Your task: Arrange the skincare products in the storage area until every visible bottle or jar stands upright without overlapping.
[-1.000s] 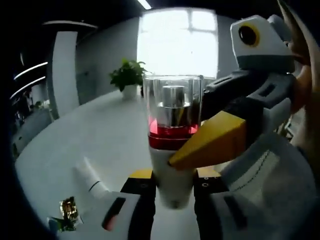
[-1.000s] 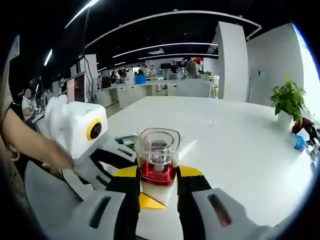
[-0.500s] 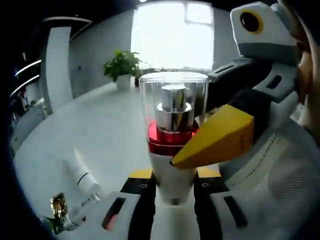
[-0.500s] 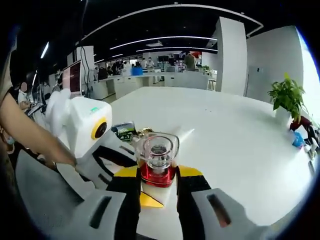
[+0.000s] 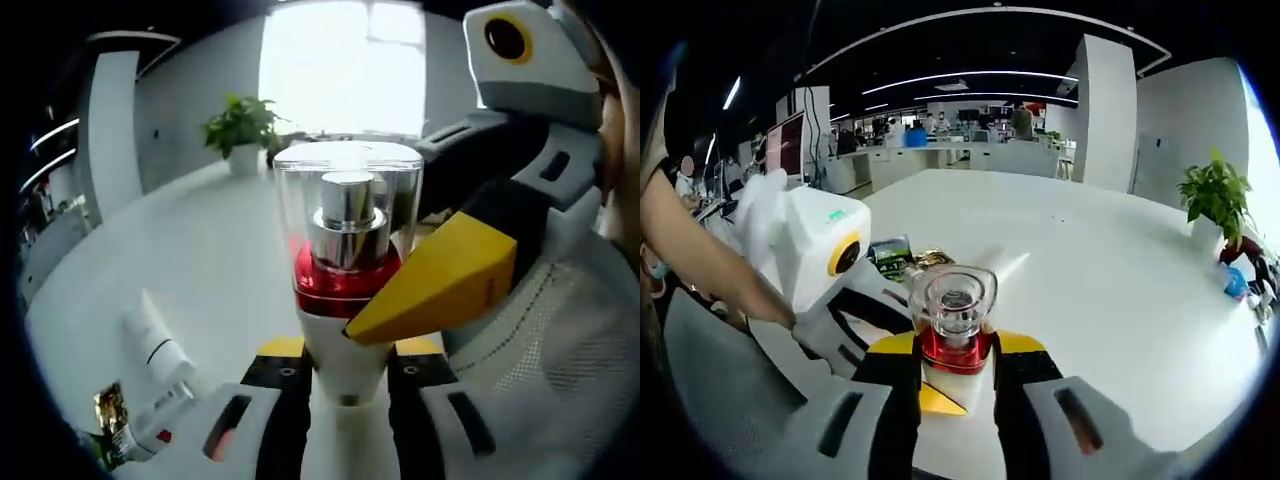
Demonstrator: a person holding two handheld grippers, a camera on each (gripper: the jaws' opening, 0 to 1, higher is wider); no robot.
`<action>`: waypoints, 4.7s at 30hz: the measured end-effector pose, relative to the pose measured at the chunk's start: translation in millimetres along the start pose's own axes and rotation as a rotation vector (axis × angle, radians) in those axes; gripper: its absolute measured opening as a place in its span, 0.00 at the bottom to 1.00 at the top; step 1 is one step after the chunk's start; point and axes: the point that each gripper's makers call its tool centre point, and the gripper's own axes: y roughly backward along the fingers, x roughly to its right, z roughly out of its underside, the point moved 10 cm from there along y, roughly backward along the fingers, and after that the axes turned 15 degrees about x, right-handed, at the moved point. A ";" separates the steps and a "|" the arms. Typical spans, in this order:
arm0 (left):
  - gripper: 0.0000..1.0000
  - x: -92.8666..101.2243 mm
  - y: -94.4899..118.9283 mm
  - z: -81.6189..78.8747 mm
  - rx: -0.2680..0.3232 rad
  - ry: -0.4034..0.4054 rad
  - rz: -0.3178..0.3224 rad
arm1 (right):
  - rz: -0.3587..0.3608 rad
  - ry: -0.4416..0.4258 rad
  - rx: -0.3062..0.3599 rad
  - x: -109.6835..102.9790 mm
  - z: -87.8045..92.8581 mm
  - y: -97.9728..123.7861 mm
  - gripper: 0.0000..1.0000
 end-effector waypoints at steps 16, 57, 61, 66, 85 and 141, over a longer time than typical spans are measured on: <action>0.26 -16.2 -6.8 -0.4 0.017 -0.026 0.019 | 0.009 0.052 0.025 8.1 1.2 -10.3 0.27; 0.27 -120.4 -44.0 -12.2 -0.005 0.013 0.029 | 0.071 0.037 0.104 63.2 -7.3 -94.7 0.26; 0.27 -126.5 -47.8 -12.5 -0.011 0.014 0.033 | 0.082 0.041 0.104 66.3 -7.7 -99.5 0.26; 0.27 -130.7 -51.0 -12.4 -0.026 0.011 0.048 | 0.096 0.054 0.079 67.7 -3.5 -103.4 0.26; 0.27 -135.1 -49.9 -8.4 -0.067 -0.004 0.107 | 0.134 0.026 0.046 61.5 -2.0 -105.3 0.26; 0.29 -129.3 -15.5 -0.4 -0.156 0.046 0.060 | 0.118 0.069 0.032 43.1 -4.1 -106.8 0.26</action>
